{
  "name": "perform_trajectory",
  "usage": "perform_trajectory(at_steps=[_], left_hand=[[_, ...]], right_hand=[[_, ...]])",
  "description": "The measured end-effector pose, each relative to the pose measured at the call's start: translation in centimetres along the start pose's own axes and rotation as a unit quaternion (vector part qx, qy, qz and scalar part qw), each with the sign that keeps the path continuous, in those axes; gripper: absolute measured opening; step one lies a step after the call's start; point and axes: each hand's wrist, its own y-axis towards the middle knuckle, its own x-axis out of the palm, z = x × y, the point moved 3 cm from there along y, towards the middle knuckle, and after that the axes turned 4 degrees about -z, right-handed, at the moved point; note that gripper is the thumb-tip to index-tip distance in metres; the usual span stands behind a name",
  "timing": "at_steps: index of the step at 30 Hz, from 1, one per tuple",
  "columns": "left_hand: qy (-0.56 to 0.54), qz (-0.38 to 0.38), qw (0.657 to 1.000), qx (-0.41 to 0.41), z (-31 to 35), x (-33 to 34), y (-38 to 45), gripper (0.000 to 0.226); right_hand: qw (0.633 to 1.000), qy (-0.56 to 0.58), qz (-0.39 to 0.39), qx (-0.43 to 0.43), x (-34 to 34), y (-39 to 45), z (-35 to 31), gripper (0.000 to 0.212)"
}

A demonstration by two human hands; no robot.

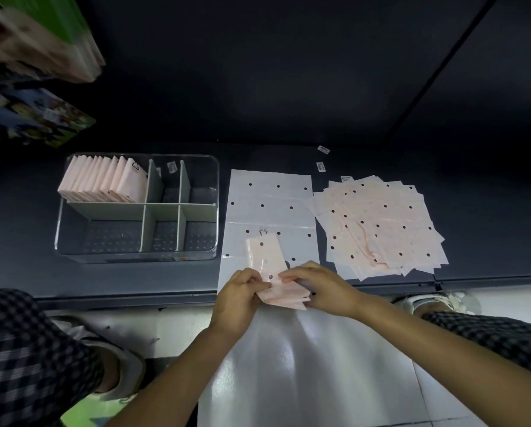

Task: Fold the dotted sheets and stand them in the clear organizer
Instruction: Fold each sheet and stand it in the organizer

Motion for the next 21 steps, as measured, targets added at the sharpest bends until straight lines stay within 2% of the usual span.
perform_trajectory(at_steps=[3, 4, 6, 8, 10, 12, 14, 17, 19, 21], left_hand=[[-0.01, 0.01, 0.999, -0.038, -0.5, 0.0, 0.1, 0.013], [-0.009, 0.023, 0.998, -0.064, -0.8, -0.1, 0.1, 0.014], [-0.02, 0.058, 0.99, -0.125, -1.5, -0.3, 0.1, 0.019], [-0.033, 0.08, 0.982, -0.166, -1.8, -0.5, 0.0, 0.016], [-0.028, 0.087, 0.98, -0.174, -1.6, -0.6, 0.0, 0.014], [0.006, 0.09, 0.985, -0.147, -1.1, -0.9, -0.3, 0.018], [0.07, 0.081, 0.992, -0.061, -0.5, -0.8, -0.5, 0.026], [0.18, -0.031, 0.982, 0.054, -0.1, 0.5, -0.8, 0.054], [0.261, -0.109, 0.957, 0.065, -1.0, 1.3, -0.9, 0.07], [0.308, -0.141, 0.939, 0.063, -1.9, 1.5, -1.0, 0.074]], right_hand=[[0.995, 0.059, 0.039, 0.064, -0.6, 1.5, -0.2, 0.023], [0.992, 0.081, 0.056, 0.077, -0.7, 2.0, -0.4, 0.024], [0.982, 0.14, 0.077, 0.104, -0.8, 2.8, -0.7, 0.04], [0.976, 0.16, 0.073, 0.132, -0.7, 3.6, -0.9, 0.033], [0.976, 0.14, 0.063, 0.152, -0.7, 4.2, -1.2, 0.022], [0.977, 0.118, 0.06, 0.169, -0.7, 4.6, -1.5, 0.02], [0.975, 0.101, 0.062, 0.186, -0.7, 4.9, -1.6, 0.022], [0.973, 0.102, 0.063, 0.198, -0.6, 4.9, -1.6, 0.02], [0.973, 0.104, 0.068, 0.196, -0.6, 4.9, -1.6, 0.017], [0.97, 0.115, 0.084, 0.197, -0.2, 4.8, -1.6, 0.015]])
